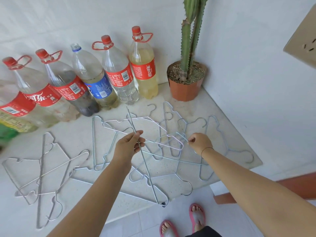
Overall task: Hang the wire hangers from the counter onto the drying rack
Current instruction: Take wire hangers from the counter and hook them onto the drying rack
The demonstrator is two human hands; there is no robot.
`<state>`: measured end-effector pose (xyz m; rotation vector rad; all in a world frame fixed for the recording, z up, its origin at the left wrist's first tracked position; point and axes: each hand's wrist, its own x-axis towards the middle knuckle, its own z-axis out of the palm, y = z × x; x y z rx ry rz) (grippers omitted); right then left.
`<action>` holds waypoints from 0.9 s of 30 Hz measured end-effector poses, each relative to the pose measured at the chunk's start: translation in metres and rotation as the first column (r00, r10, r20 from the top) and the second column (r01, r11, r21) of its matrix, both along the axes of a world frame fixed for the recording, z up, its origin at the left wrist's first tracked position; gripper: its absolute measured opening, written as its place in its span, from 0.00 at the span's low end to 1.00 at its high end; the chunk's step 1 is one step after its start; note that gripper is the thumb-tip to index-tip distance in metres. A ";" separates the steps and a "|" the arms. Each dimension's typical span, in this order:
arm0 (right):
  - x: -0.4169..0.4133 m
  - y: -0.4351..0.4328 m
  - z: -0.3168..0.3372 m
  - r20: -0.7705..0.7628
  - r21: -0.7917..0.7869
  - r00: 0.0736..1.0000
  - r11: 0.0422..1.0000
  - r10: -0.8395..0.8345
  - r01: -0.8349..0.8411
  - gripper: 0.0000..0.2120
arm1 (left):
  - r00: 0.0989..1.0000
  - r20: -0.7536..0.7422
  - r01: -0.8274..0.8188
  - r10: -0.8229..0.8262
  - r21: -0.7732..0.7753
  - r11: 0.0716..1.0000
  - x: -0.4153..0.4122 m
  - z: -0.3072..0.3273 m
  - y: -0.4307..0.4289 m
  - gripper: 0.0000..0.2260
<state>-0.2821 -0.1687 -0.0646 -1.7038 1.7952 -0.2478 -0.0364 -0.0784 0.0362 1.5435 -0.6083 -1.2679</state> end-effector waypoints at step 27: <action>0.069 -0.039 0.188 0.163 -0.332 0.873 0.859 0.460 -0.390 0.06 | 0.991 0.005 0.132 -0.132 -0.125 0.983 0.040 0.074 -0.011 0.03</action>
